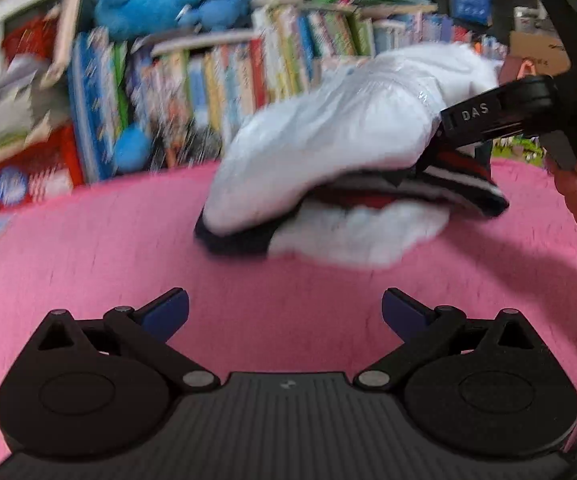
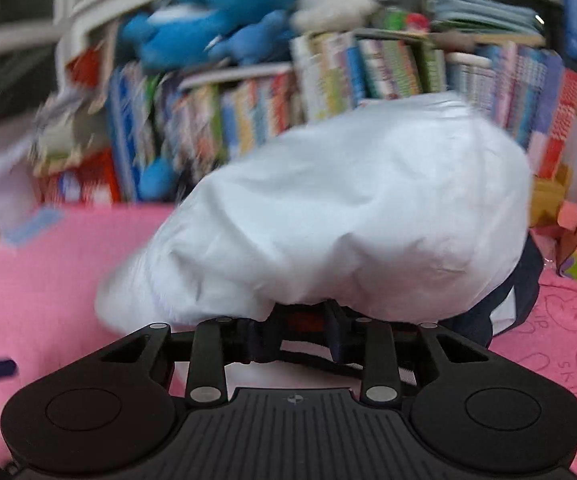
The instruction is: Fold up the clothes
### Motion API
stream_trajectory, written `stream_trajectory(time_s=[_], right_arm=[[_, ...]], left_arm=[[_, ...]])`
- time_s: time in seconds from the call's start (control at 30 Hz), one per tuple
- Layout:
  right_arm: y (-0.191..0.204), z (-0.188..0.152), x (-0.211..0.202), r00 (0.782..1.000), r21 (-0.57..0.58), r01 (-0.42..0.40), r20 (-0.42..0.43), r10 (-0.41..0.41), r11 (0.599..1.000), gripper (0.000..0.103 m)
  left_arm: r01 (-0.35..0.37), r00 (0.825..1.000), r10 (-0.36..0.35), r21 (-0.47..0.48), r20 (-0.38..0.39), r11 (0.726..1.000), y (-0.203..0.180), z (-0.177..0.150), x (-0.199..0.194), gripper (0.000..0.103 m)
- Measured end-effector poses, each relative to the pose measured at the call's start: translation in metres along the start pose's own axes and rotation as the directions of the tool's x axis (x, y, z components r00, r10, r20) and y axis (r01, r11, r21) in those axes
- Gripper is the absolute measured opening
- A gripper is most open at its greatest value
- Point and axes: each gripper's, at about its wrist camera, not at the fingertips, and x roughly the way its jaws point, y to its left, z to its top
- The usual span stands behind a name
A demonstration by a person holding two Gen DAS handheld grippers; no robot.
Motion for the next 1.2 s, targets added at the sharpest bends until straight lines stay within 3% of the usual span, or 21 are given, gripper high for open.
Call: stream_trajectory(time_s=[0.13,0.2,0.27,0.33,0.37,0.43,0.5,0.57,0.6,0.67,0.77,0.8,0.83,0.87,0.93,1.03,1.13,1.2], right_arm=[[-0.029,0.016,0.006,0.998,0.106,-0.056,-0.002,0.057,0.993,0.031],[-0.043,0.016,0.003,0.995,0.154,-0.1,0.004,0.101,0.983,0.031],[-0.053,0.009,-0.005,0.991,0.165,-0.134,0.018,0.133,0.977,0.032],[-0.053,0.0,-0.014,0.993,0.085,-0.113,0.03,0.111,0.99,0.035],[-0.046,-0.007,-0.017,0.997,-0.003,-0.072,0.039,0.073,0.997,0.039],[-0.03,-0.023,-0.021,0.998,-0.189,0.015,0.058,-0.005,0.982,0.059],[-0.007,-0.044,-0.023,0.992,-0.382,0.111,0.105,-0.077,0.917,0.067],[0.017,-0.064,-0.021,0.975,-0.537,0.21,0.175,-0.135,0.817,0.068],[0.027,-0.073,-0.018,0.961,-0.593,0.268,0.223,-0.165,0.759,0.071],[0.041,-0.081,-0.007,0.941,-0.654,0.331,0.286,-0.183,0.68,0.078],[0.049,-0.08,0.011,0.921,-0.666,0.384,0.327,-0.213,0.64,0.075],[0.047,-0.076,0.013,0.917,-0.65,0.393,0.332,-0.222,0.651,0.065],[0.044,-0.07,0.011,0.916,-0.623,0.392,0.33,-0.227,0.677,0.049],[0.04,-0.064,0.008,0.915,-0.591,0.39,0.331,-0.229,0.706,0.043],[0.027,-0.051,-0.011,0.909,-0.484,0.377,0.359,-0.213,0.79,0.037],[0.014,-0.034,-0.042,0.886,-0.377,0.367,0.42,-0.196,0.85,0.034],[0.003,-0.016,-0.058,0.892,-0.31,0.321,0.416,-0.176,0.895,0.029],[-0.01,-0.004,-0.065,0.909,-0.248,0.264,0.387,-0.154,0.932,0.023]], left_arm=[[-0.002,0.999,-0.001,0.069,0.037,0.998,-0.024,0.026,0.032,0.103],[-0.055,0.997,0.047,0.128,0.06,0.99,-0.036,0.039,0.052,0.103],[-0.165,0.984,0.15,0.177,0.097,0.97,-0.044,0.052,0.074,0.103],[-0.247,0.966,0.227,0.194,0.122,0.949,-0.047,0.065,0.093,0.103],[-0.25,0.965,0.23,0.18,0.122,0.951,-0.045,0.072,0.099,0.103],[-0.23,0.97,0.215,0.139,0.114,0.963,-0.039,0.086,0.105,0.103],[-0.245,0.965,0.23,0.134,0.123,0.96,-0.037,0.091,0.104,0.103],[-0.26,0.961,0.243,0.128,0.131,0.957,-0.035,0.095,0.103,0.103],[-0.263,0.96,0.246,0.127,0.134,0.956,-0.034,0.097,0.102,0.103],[-0.258,0.961,0.242,0.12,0.136,0.959,-0.031,0.1,0.097,0.103],[-0.238,0.962,0.221,0.095,0.16,0.967,-0.026,0.103,0.081,0.103],[-0.226,0.963,0.21,0.082,0.171,0.971,-0.022,0.106,0.075,0.103],[-0.212,0.963,0.197,0.067,0.182,0.975,-0.019,0.108,0.068,0.103],[-0.194,0.965,0.181,0.055,0.191,0.979,-0.016,0.109,0.062,0.103],[-0.154,0.966,0.144,0.03,0.214,0.988,-0.01,0.111,0.05,0.103],[-0.115,0.965,0.103,0.038,0.243,0.993,-0.014,0.106,0.039,0.103],[-0.065,0.964,0.013,0.19,0.265,0.98,-0.044,0.078,0.03,0.103],[-0.041,0.962,-0.048,0.317,0.269,0.948,-0.07,0.056,0.025,0.103]])
